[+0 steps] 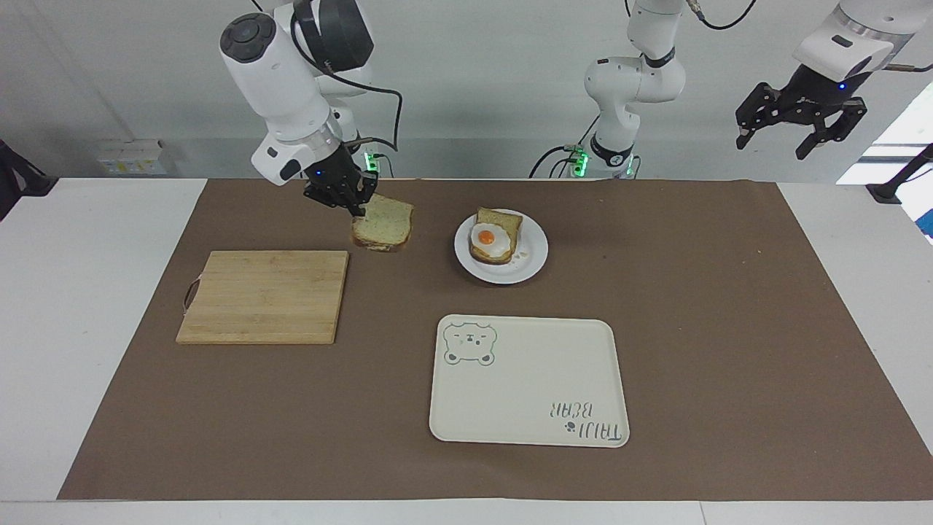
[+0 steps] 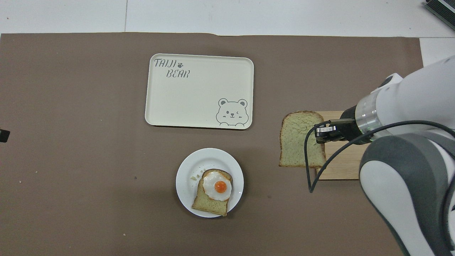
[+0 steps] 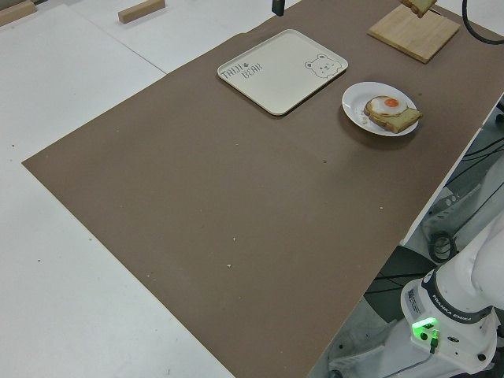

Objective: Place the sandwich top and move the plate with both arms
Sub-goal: 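Lift the bread slice with the right gripper and carry it over the plate, then lower the bread onto the egg slice and open the right gripper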

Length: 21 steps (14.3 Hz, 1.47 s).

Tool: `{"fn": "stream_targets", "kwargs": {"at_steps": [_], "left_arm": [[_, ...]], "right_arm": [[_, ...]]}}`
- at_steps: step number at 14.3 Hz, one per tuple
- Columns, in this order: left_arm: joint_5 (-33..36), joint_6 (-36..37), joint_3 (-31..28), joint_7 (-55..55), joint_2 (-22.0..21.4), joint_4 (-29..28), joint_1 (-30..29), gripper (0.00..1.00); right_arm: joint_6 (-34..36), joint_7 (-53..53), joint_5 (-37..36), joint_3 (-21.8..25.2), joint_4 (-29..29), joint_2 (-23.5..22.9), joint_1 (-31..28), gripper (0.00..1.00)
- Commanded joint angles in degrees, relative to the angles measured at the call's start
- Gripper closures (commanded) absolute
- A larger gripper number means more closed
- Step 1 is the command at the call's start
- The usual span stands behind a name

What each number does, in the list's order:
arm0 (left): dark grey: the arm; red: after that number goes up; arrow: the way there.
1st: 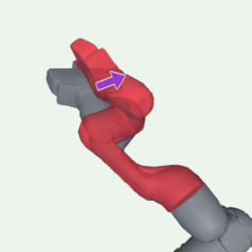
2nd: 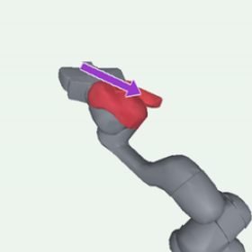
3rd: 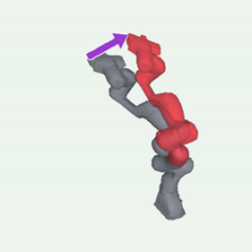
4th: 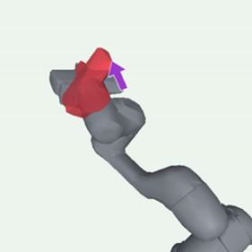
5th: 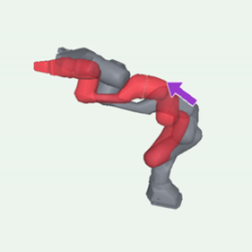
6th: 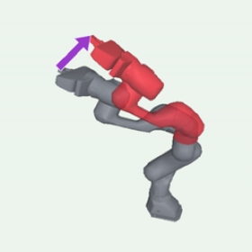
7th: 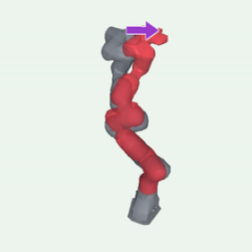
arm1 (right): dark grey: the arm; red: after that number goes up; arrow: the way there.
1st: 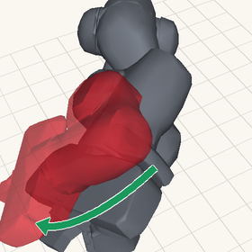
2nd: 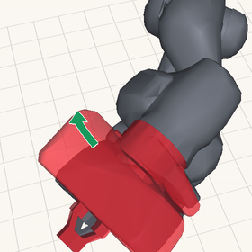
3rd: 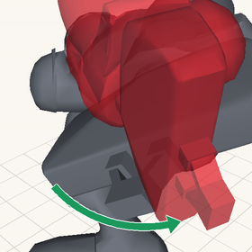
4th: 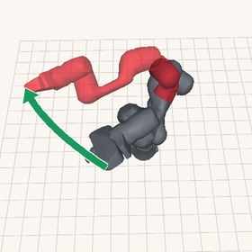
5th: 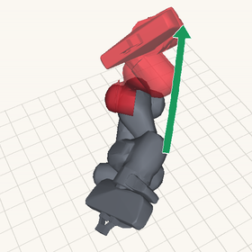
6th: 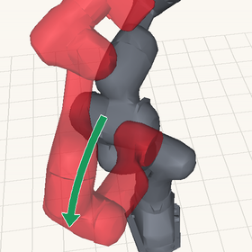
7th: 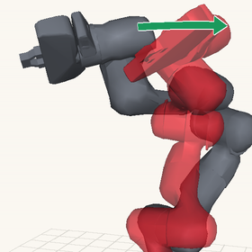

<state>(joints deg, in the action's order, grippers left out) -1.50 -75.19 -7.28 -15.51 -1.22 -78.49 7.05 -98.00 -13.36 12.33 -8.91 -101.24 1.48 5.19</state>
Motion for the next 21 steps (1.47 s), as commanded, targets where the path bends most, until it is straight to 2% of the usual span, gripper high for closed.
{"fn": "stream_targets", "kwargs": {"at_steps": [1,5,7,9,12,18,21], "left_arm": [[0.0,0.1,0.2,-0.3,-1.8,-1.9,-0.5,0.0],[0.0,0.1,0.2,0.0,-1.8,-1.9,-0.5,0.0],[0.0,0.1,0.2,0.0,-1.8,-1.9,-0.5,0.0],[0.0,0.1,0.2,0.0,-1.8,-1.9,-0.5,0.0],[0.0,0.1,0.2,-0.1,-1.8,-1.9,-0.5,0.0],[0.0,0.1,0.2,0.0,-1.8,-1.9,-0.5,0.0],[0.0,0.1,0.2,0.0,-1.9,-2.0,-0.5,0.0]], "right_arm": [[-3.7,-3.7,2.1,0.0,-1.1,0.7,2.6,1.0],[-6.1,-6.9,3.4,0.0,-1.1,-0.2,7.2,1.0],[-6.2,-7.1,6.9,-0.1,-1.1,-1.1,8.7,1.0],[-7.1,-8.7,7.7,-0.1,-1.8,-2.7,12.4,1.0],[-12.7,-12.9,7.7,-0.1,-3.4,-4.5,16.5,1.0],[-13.8,-12.5,8.4,-0.2,-6.0,-5.5,18.0,1.0],[-18.2,-12.5,8.5,-0.2,-8.0,-7.5,20.1,1.0]]}}
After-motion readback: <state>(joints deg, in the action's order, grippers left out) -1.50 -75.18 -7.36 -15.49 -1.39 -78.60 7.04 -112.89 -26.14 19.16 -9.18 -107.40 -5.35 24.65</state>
